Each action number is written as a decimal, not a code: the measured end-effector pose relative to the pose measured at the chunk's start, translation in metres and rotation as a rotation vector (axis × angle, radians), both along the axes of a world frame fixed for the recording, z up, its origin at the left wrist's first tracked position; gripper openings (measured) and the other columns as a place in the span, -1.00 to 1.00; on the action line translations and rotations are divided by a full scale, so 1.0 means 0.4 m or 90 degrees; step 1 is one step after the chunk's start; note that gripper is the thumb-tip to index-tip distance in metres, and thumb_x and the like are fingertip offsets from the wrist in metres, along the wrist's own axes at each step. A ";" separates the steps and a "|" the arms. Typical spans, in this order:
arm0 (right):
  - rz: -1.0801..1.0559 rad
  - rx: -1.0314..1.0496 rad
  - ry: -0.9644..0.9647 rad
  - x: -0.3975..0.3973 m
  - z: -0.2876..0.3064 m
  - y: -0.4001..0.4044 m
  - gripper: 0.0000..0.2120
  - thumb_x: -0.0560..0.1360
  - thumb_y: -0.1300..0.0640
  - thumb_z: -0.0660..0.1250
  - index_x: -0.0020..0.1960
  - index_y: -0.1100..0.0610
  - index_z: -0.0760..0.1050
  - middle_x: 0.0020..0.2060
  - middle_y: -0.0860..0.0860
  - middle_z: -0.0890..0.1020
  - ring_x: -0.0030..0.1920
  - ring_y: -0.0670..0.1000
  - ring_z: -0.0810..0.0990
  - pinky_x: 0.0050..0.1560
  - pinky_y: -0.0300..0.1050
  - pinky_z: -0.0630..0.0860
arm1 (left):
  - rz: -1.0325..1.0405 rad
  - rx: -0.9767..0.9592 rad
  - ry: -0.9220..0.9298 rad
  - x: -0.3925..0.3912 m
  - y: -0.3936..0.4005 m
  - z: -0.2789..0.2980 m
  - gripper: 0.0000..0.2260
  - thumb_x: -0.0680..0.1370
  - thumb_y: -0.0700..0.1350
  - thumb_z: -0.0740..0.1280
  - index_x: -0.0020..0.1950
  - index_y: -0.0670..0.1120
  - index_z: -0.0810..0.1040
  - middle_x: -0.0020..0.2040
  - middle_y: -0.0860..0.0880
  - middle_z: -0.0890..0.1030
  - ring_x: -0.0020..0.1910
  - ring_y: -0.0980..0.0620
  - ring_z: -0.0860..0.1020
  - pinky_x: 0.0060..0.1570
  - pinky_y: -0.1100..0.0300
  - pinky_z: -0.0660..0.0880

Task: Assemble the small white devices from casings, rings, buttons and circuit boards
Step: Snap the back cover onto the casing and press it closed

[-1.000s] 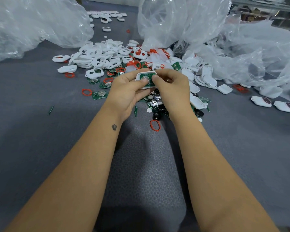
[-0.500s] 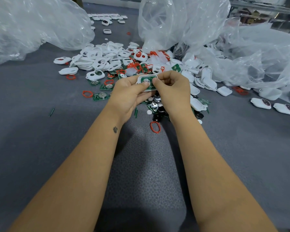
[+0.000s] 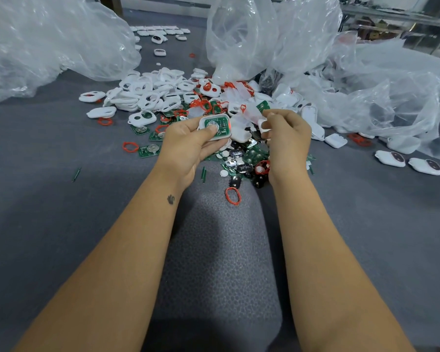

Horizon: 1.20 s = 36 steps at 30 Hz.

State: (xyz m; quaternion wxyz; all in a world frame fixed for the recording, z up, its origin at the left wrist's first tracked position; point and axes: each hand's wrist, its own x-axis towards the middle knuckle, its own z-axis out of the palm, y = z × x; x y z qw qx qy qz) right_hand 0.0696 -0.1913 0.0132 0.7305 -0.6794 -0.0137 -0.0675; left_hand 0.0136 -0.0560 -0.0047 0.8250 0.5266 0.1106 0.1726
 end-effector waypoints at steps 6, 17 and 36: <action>-0.063 -0.016 0.004 0.024 -0.004 -0.022 -0.79 0.46 0.31 0.21 -0.16 0.09 0.59 -0.31 -0.03 0.55 -0.31 -0.06 0.45 -0.21 -0.22 0.41 | 0.010 -0.031 -0.001 -0.001 0.004 0.001 -0.88 0.58 -0.38 0.27 0.01 -0.24 0.58 -0.10 -0.13 0.70 -0.09 -0.03 0.70 -0.14 0.24 0.61; 0.116 -0.675 -0.251 0.033 -0.063 0.008 -0.70 0.51 0.14 0.27 0.22 -0.01 0.58 0.18 0.02 0.59 0.24 0.14 0.44 0.21 -0.05 0.34 | 0.082 -0.117 -0.019 0.005 0.015 0.005 -0.88 0.58 -0.39 0.26 -0.01 -0.26 0.57 -0.16 -0.12 0.70 -0.08 -0.06 0.69 -0.08 0.15 0.63; 0.129 -0.033 -0.044 0.018 -0.026 0.001 -0.85 0.57 0.18 0.28 -0.11 0.13 0.61 -0.41 -0.05 0.55 -0.43 -0.16 0.50 -0.36 -0.32 0.44 | 0.041 -0.051 -0.020 -0.002 0.012 -0.009 -0.85 0.59 -0.36 0.25 0.02 -0.20 0.60 -0.10 -0.09 0.72 -0.04 -0.02 0.69 -0.10 0.23 0.61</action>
